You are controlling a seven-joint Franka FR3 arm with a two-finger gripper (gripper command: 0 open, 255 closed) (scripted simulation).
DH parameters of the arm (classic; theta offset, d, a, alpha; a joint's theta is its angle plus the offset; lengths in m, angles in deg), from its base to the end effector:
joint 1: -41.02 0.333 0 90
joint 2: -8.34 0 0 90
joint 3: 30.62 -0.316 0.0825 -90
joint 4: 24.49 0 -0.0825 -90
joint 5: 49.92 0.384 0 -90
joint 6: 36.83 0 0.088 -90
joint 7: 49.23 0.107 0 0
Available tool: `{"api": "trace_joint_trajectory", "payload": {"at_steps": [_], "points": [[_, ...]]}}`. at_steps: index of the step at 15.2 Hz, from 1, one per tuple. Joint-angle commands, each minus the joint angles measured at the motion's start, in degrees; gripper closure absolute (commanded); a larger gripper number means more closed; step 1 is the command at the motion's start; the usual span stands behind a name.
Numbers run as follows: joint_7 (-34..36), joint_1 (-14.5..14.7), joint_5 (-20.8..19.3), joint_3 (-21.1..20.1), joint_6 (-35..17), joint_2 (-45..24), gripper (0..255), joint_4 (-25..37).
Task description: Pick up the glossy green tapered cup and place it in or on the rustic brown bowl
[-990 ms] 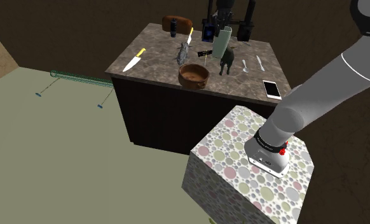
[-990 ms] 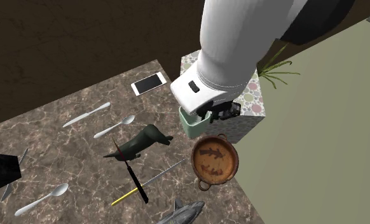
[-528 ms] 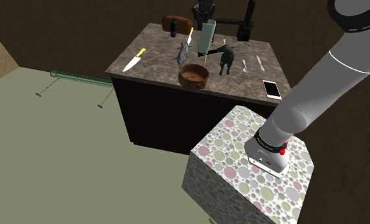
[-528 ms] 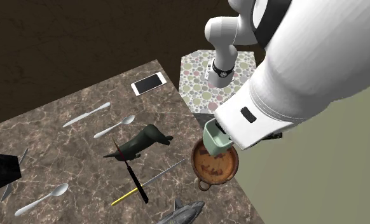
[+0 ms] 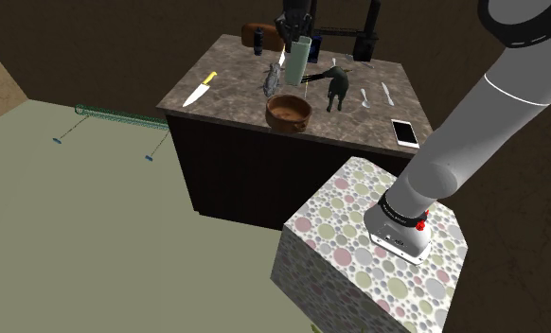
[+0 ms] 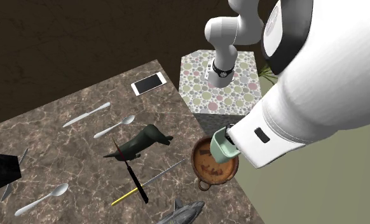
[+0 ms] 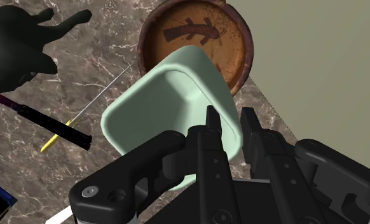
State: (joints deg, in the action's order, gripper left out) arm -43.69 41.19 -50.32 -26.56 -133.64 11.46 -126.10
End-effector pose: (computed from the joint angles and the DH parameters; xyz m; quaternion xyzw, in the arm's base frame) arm 0.5407 -0.0383 0.5683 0.9966 -0.0816 -0.0147 0.0017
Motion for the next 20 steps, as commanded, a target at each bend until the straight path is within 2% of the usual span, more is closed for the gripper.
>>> {"api": "trace_joint_trajectory", "payload": {"at_steps": [1, 18, 20], "points": [[0.06, 0.02, -0.02, -0.02, -1.65, 0.26, 255, -1.86], [0.04, -0.02, 0.04, 0.03, -14.58, -0.97, 255, -13.56], [0.04, -0.02, 0.04, 0.03, -14.58, -0.97, 255, -13.56]]}}
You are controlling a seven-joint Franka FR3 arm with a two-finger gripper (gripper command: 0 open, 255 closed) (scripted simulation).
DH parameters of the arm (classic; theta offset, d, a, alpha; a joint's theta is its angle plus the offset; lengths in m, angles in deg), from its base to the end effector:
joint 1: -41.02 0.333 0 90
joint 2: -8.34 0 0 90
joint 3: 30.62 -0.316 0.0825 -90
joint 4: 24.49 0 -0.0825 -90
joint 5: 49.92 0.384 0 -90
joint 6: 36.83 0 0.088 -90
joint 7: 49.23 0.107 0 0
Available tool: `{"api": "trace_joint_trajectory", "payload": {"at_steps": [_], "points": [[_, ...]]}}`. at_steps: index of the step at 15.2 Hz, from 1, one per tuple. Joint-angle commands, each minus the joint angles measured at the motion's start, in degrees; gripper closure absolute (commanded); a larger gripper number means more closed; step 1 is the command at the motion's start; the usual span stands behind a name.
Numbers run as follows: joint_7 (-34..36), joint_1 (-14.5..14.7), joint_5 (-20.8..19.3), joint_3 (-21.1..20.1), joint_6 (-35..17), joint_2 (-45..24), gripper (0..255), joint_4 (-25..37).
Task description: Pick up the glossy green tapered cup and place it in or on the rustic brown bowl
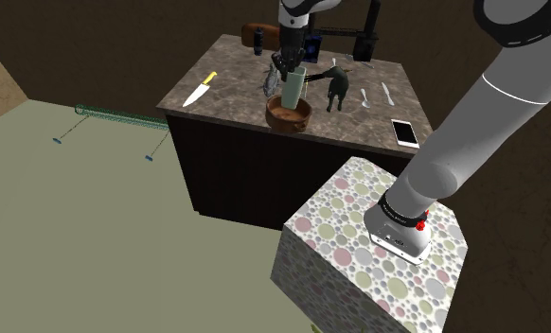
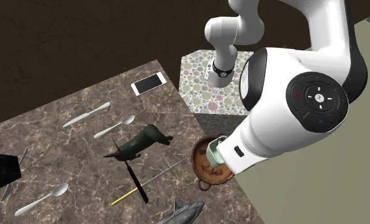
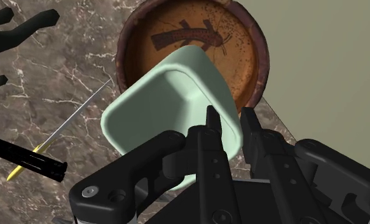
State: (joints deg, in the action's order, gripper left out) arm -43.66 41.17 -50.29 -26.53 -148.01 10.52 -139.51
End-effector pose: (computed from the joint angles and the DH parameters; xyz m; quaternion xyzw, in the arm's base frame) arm 0.5399 -0.0380 0.4693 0.9966 -0.0816 -0.0145 0.0018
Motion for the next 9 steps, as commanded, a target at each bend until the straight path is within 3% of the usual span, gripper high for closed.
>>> {"api": "trace_joint_trajectory", "payload": {"at_steps": [1, 6, 7, 9], "points": [[0.01, 0.00, 0.00, 0.00, -0.21, -0.02, 255, -0.15], [0.01, 0.00, 0.00, 0.00, -0.21, -0.02, 255, -0.15], [0.01, 0.00, 0.00, 0.00, -0.21, -0.02, 0, -0.15], [0.01, 0.00, 0.00, 0.00, -0.21, -0.02, 0, -0.15]]}}
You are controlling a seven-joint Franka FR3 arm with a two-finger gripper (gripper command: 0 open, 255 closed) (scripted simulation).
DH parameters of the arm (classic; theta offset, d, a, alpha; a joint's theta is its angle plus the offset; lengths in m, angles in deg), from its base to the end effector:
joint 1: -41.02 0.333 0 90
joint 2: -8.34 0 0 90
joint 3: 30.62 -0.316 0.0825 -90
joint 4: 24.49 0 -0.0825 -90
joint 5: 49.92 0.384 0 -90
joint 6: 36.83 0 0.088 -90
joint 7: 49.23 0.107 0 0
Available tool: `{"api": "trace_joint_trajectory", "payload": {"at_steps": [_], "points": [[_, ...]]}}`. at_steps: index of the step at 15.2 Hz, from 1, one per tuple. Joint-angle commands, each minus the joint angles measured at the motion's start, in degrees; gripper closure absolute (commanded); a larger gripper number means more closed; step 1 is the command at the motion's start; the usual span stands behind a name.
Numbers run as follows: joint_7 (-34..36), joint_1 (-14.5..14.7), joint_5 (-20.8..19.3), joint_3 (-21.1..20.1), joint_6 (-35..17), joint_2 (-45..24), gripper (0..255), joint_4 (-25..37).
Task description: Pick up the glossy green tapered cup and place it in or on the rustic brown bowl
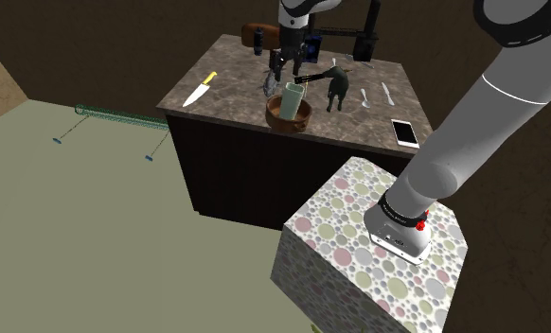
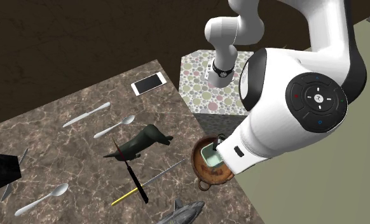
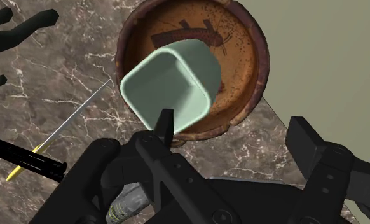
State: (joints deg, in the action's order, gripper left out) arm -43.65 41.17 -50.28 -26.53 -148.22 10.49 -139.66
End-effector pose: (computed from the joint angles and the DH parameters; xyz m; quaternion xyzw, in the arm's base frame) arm 0.5399 -0.0379 0.4681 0.9965 -0.0817 -0.0142 0.0018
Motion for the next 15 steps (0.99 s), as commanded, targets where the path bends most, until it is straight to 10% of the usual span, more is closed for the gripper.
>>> {"api": "trace_joint_trajectory", "payload": {"at_steps": [1, 15], "points": [[0.00, 0.00, 0.00, 0.00, 0.00, 0.00, 0, 0.00], [0.04, 0.03, -0.05, -0.04, 7.21, 0.87, 0, 6.34]]}}
